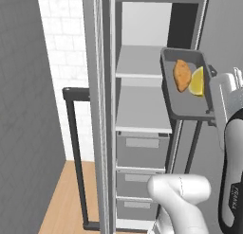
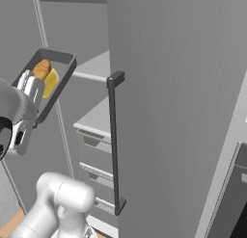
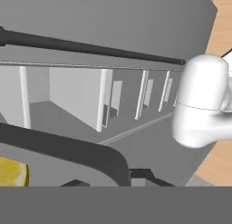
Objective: Take the meat container that has the fish and place it on the second highest rack of the freezer. Then take the vegetable container that has the potato and lemon wedge and place it on the highest rack of the freezer.
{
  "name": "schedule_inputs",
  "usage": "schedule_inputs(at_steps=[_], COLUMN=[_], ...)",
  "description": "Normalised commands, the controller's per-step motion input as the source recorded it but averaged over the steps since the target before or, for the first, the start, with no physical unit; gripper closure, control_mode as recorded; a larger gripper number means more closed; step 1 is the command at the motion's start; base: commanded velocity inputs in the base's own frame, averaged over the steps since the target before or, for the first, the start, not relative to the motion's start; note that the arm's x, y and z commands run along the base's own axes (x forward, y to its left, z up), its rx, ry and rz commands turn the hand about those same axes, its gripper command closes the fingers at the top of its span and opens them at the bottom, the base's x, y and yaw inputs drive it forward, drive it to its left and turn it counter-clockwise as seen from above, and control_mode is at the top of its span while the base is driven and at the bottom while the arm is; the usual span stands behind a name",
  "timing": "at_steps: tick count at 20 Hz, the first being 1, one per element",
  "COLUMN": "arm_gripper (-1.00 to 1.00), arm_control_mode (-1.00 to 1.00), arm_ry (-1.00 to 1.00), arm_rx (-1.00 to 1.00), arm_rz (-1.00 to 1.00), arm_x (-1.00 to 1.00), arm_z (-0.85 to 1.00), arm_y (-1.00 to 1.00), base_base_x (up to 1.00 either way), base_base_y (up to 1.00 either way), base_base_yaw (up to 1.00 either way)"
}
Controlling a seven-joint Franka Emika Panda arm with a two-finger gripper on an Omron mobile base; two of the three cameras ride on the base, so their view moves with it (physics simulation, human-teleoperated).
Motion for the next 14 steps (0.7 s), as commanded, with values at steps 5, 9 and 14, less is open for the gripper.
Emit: schedule_inputs(at_steps=[5, 9, 14], arm_gripper=[1.00, 1.00, 1.00], arm_control_mode=[-1.00, -1.00, -1.00], arm_ry=[-0.02, 0.00, 0.00], arm_rx=[0.04, 0.06, 0.00], arm_rz=[0.00, 0.00, -0.02], arm_x=[0.09, 0.30, 0.66], arm_z=[0.06, 0.00, 0.00], arm_y=[0.03, -0.02, 0.00], base_base_x=[0.00, 0.00, 0.00], base_base_y=[0.00, 0.00, 0.00], base_base_yaw=[0.00, 0.00, 0.00])
